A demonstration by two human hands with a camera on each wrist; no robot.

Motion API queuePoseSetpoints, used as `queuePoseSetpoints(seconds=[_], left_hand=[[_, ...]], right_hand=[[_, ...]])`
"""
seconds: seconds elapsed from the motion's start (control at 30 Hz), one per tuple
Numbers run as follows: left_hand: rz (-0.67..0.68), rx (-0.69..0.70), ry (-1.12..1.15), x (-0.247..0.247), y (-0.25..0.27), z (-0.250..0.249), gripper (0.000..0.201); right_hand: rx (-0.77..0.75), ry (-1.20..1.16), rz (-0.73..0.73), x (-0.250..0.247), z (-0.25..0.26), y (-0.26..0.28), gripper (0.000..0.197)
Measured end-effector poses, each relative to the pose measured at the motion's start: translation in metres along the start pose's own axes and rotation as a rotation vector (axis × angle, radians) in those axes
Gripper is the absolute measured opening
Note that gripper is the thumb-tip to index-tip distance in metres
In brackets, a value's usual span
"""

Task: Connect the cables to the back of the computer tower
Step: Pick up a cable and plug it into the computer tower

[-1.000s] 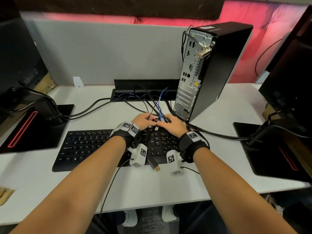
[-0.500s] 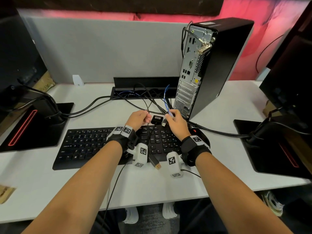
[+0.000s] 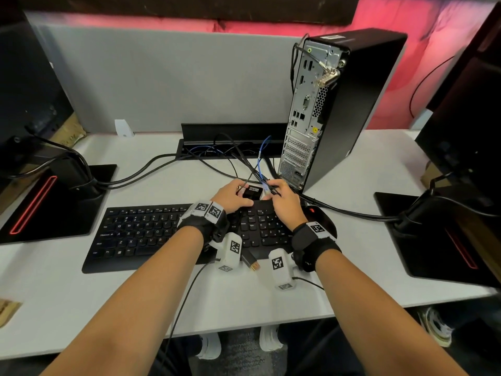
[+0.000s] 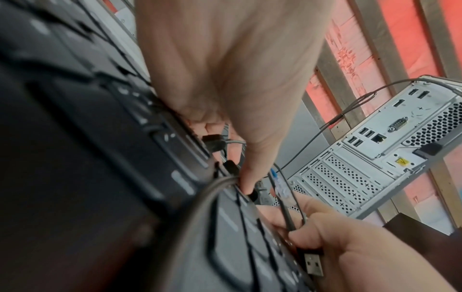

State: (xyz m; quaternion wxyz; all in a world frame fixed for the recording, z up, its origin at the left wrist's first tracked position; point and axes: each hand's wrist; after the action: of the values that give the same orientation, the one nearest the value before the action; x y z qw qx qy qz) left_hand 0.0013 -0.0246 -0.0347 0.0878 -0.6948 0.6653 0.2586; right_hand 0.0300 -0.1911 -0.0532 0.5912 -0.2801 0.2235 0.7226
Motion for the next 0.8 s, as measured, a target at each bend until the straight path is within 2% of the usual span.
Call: queuePoseSetpoints(seconds=[0.17,0.23,0.33,0.43,0.53,0.7,0.8], left_hand=[[-0.081,-0.043,0.06,-0.005,0.0,-0.002,0.053],[-0.086,-0.052,0.128,-0.006,-0.002,0.0,0.051],[-0.1,-0.033,0.298,-0.007,-0.006,0.006,0.048],[-0.145,0.006,0.442,-0.007,-0.005,0.006,0.03],[-0.177,0.046,0.519,-0.006,0.0,0.0,0.021],[-0.221,-0.01,0.719,-0.01,-0.004,0.006,0.047],[-0.212,-0.016,0.696,-0.01,-0.008,0.009,0.055]], right_hand=[[0.032,-0.345,-0.049,-0.002,0.005,0.005,0.036],[0.022,-0.338,-0.082,-0.003,0.005,0.005,0.036],[0.022,-0.335,-0.055,-0.004,0.003,0.004,0.029],[0.0,-0.318,-0.082,-0.003,0.002,0.003,0.019],[-0.038,-0.209,-0.121,0.004,-0.006,-0.004,0.019],[-0.012,-0.125,-0.113,0.005,-0.005,-0.005,0.023],[-0.012,-0.123,-0.1,0.003,-0.002,-0.002,0.023]])
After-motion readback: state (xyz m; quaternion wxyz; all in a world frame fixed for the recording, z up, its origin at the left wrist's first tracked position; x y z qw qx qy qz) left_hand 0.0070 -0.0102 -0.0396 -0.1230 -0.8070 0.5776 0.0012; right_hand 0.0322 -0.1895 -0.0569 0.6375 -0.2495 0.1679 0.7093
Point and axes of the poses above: each hand's wrist, its own y-axis away from the middle knuckle, its own x-axis out of the palm, z = x × y, and after that the axes turned 11 degrees about y, right-handed
